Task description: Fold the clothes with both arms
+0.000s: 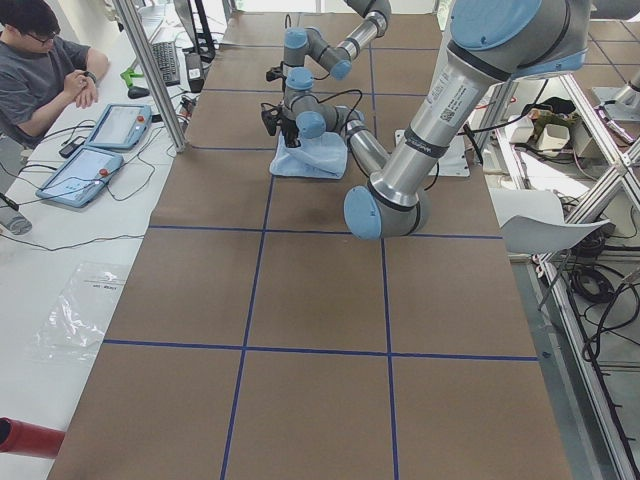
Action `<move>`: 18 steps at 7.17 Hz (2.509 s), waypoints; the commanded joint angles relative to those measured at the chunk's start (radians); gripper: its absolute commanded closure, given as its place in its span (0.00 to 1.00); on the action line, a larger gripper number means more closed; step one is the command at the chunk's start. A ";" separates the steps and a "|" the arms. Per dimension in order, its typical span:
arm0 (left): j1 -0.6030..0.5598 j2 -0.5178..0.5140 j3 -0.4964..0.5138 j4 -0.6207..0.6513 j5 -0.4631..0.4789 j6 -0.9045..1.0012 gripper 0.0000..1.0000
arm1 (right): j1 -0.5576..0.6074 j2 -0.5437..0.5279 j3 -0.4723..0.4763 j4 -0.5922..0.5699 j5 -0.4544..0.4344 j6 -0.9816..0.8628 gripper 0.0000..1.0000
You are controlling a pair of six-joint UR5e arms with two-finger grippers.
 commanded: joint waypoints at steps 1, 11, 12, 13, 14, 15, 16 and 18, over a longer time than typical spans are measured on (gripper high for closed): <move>-0.014 -0.003 0.000 0.007 0.007 -0.015 0.01 | 0.026 0.003 -0.020 0.006 0.006 -0.004 0.00; -0.530 0.398 -0.196 0.142 -0.215 1.137 0.01 | 0.501 -0.293 0.101 -0.184 0.250 -1.182 0.00; -0.632 0.478 -0.198 0.142 -0.241 1.353 0.01 | 0.578 -0.355 0.116 -0.187 0.296 -1.317 0.00; -0.724 0.561 -0.204 0.142 -0.255 1.557 0.01 | 0.642 -0.412 0.142 -0.219 0.323 -1.477 0.00; -0.821 0.621 -0.205 0.143 -0.299 1.714 0.01 | 0.698 -0.471 0.188 -0.309 0.327 -1.680 0.00; -0.865 0.719 -0.211 0.125 -0.344 1.737 0.01 | 0.760 -0.514 0.242 -0.433 0.321 -1.861 0.00; -0.863 0.765 -0.240 0.096 -0.340 1.735 0.01 | 0.813 -0.566 0.317 -0.545 0.324 -1.901 0.00; -0.859 0.773 -0.177 0.048 -0.334 1.746 0.01 | 0.824 -0.605 0.368 -0.552 0.308 -1.906 0.00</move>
